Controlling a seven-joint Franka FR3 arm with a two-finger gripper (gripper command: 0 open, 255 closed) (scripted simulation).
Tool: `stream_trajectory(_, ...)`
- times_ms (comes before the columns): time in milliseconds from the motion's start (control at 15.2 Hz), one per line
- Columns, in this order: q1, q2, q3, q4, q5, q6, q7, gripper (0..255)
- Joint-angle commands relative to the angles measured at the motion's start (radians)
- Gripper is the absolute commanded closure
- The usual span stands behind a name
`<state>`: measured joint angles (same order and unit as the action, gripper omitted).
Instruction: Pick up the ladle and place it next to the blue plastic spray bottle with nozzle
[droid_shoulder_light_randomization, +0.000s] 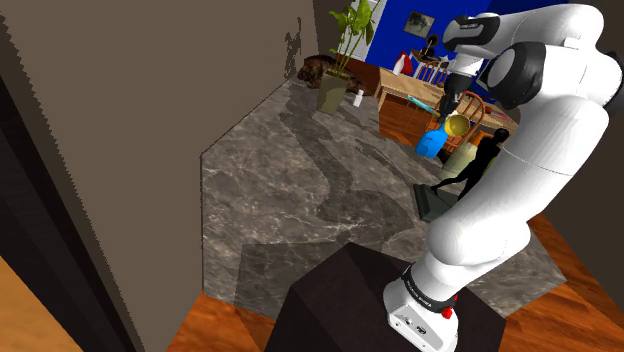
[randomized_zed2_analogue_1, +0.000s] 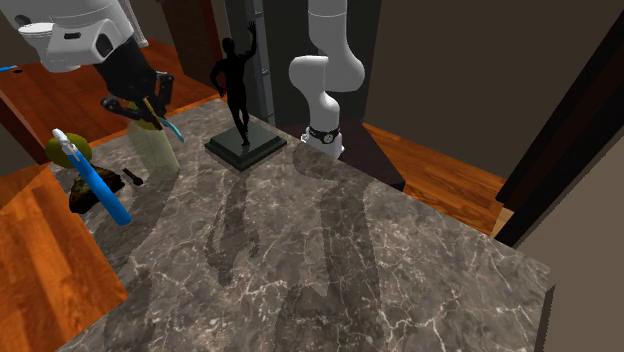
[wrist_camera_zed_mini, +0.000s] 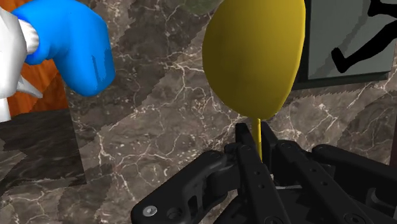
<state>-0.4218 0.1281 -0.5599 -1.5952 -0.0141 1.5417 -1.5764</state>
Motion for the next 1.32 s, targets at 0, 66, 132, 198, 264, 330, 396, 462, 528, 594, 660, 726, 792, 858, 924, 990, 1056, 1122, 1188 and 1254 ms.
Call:
stream_trajectory(0, 0.003, -0.009, 0.001, -0.04, -0.004, 0.032, 0.004, 255)
stream_trajectory(66, 0.003, -0.01, 0.001, -0.054, -0.005, 0.046, 0.005, 255)
stream_trajectory(132, 0.004, -0.01, 0.002, -0.068, -0.005, 0.06, 0.006, 255)
stream_trajectory(198, 0.004, -0.011, 0.002, -0.082, -0.005, 0.073, 0.007, 255)
stream_trajectory(264, 0.004, -0.01, 0.002, -0.095, -0.005, 0.086, 0.008, 255)
stream_trajectory(330, 0.005, -0.01, 0.002, -0.108, -0.004, 0.1, 0.009, 255)
stream_trajectory(396, 0.005, -0.01, 0.003, -0.121, -0.004, 0.113, 0.009, 255)
stream_trajectory(462, 0.005, -0.009, 0.003, -0.134, -0.004, 0.126, 0.01, 255)
stream_trajectory(528, 0.005, -0.008, 0.003, -0.146, -0.003, 0.139, 0.01, 255)
stream_trajectory(594, 0.005, -0.006, 0.003, -0.158, -0.002, 0.152, 0.01, 255)
stream_trajectory(660, 0.005, -0.005, 0.003, -0.169, -0.002, 0.166, 0.01, 255)
stream_trajectory(726, 0.005, -0.003, 0.003, -0.181, -0.001, 0.179, 0.01, 255)
stream_trajectory(792, 0.004, -0.001, 0.004, -0.192, 0.0, 0.192, 0.01, 255)
stream_trajectory(858, 0.004, 0.002, 0.004, -0.203, 0.002, 0.204, 0.01, 255)
stream_trajectory(924, 0.004, 0.004, 0.004, -0.214, 0.003, 0.217, 0.01, 255)
stream_trajectory(990, 0.004, 0.007, 0.004, -0.224, 0.004, 0.23, 0.01, 255)
stream_trajectory(1056, 0.003, 0.01, 0.004, -0.234, 0.006, 0.243, 0.009, 255)
stream_trajectory(1122, 0.003, 0.013, 0.005, -0.244, 0.008, 0.256, 0.009, 255)
stream_trajectory(1188, 0.003, 0.017, 0.005, -0.254, 0.009, 0.268, 0.008, 255)
stream_trajectory(1254, 0.002, 0.02, 0.005, -0.263, 0.011, 0.281, 0.008, 255)
